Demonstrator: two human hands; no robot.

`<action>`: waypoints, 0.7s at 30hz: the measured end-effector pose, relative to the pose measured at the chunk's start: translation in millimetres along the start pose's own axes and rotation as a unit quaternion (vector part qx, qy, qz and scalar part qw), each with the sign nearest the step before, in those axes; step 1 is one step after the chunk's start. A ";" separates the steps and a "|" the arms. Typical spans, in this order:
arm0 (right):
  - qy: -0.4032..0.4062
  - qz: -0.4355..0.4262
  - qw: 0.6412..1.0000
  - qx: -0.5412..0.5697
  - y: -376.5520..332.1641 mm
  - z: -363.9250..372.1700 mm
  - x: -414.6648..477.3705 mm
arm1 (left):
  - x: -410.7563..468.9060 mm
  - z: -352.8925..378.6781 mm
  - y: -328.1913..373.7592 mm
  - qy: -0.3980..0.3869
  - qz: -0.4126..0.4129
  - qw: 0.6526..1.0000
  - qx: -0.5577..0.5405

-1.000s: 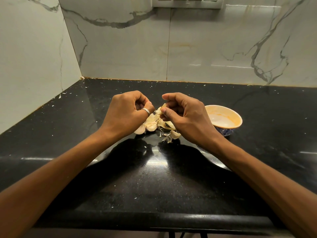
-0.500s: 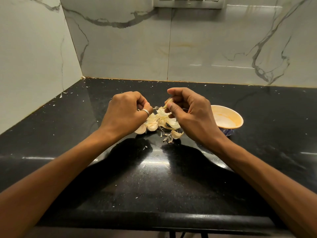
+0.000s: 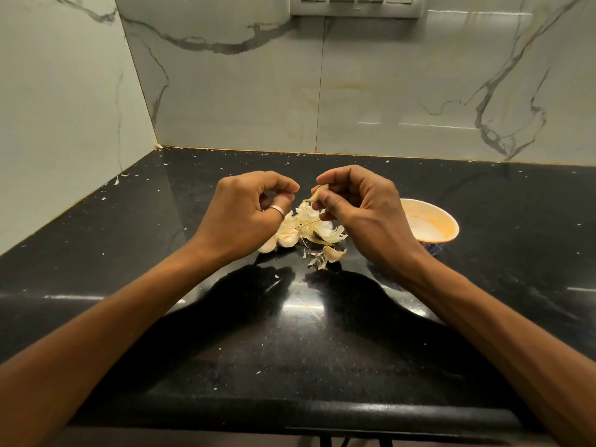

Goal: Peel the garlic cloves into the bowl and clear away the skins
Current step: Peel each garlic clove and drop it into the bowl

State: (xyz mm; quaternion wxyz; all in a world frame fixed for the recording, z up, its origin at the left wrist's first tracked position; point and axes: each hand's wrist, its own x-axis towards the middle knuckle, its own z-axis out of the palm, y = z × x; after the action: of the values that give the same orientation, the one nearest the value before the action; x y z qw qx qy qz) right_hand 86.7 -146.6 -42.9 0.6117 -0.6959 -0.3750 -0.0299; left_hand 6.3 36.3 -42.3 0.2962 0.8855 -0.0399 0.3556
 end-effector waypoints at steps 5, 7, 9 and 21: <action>-0.015 -0.002 1.000 0.012 -0.8 1.1 -0.5 | -2.5 4.5 3.6 -0.020 0.014 0.999 -0.032; -0.021 -0.006 1.000 0.009 0.1 1.6 -0.6 | -3.6 6.0 2.4 -0.019 0.014 0.999 -0.033; -0.023 -0.007 1.000 0.005 1.4 2.2 -0.7 | -3.9 6.5 0.4 -0.018 0.011 0.999 -0.034; -0.022 0.001 1.000 0.009 2.3 1.4 -1.1 | -1.9 4.2 3.0 -0.010 -0.060 0.995 -0.080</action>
State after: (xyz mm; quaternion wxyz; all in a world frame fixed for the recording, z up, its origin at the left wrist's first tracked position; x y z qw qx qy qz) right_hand 86.5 -145.8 -45.7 0.6100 -0.6911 -0.3875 -0.0107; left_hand 6.6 31.3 -44.5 0.3863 0.8635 -0.0174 0.3239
